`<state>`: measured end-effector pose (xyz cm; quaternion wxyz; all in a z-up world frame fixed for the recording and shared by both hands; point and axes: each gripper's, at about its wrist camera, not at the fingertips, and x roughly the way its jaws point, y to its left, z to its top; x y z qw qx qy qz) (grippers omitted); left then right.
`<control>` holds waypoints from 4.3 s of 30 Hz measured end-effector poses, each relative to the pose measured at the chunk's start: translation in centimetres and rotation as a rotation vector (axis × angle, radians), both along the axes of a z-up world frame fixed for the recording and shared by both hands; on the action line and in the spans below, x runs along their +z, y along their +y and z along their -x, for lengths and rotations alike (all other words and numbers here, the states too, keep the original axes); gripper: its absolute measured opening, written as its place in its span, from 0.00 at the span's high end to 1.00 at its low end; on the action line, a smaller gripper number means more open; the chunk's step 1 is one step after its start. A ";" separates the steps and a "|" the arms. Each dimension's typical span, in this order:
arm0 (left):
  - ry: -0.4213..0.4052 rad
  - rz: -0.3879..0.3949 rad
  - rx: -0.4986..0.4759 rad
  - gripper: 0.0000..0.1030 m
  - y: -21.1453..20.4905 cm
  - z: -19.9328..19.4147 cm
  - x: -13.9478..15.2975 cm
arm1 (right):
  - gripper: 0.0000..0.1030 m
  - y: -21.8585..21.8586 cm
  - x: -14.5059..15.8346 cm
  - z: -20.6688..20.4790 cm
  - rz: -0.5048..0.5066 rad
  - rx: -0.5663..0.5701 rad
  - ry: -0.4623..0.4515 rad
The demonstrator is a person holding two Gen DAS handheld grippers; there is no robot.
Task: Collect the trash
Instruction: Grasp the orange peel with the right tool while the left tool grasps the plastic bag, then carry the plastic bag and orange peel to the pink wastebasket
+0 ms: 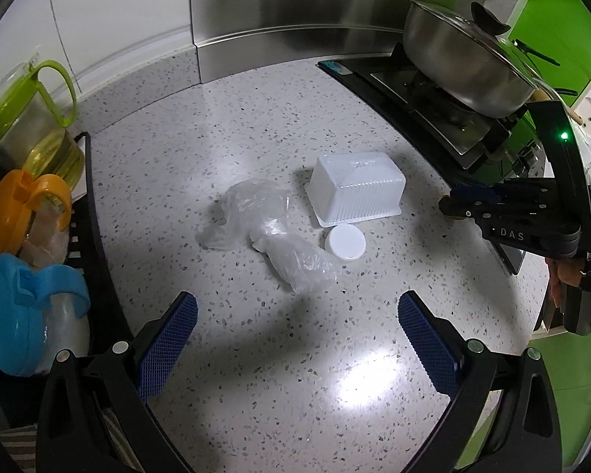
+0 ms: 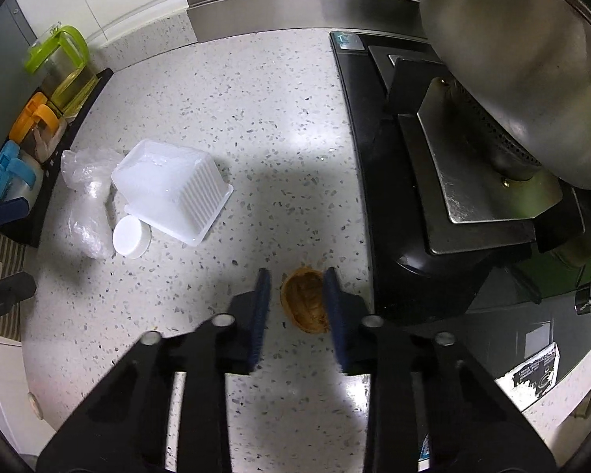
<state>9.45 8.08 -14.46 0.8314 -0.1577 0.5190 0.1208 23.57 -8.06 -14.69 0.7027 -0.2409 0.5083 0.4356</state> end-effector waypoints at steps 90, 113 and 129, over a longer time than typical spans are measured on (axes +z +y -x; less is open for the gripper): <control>-0.221 0.013 -0.815 0.90 -22.1 2.3 12.4 | 0.94 -33.4 15.9 20.6 -0.179 -0.850 -0.181; -0.064 0.055 -1.021 0.90 -47.6 5.0 0.9 | 0.94 -53.7 4.5 24.6 -0.141 -0.953 -0.062; 0.116 0.060 -1.176 0.90 -54.8 0.2 -22.5 | 0.94 -58.8 -14.3 22.4 -0.133 -1.089 0.018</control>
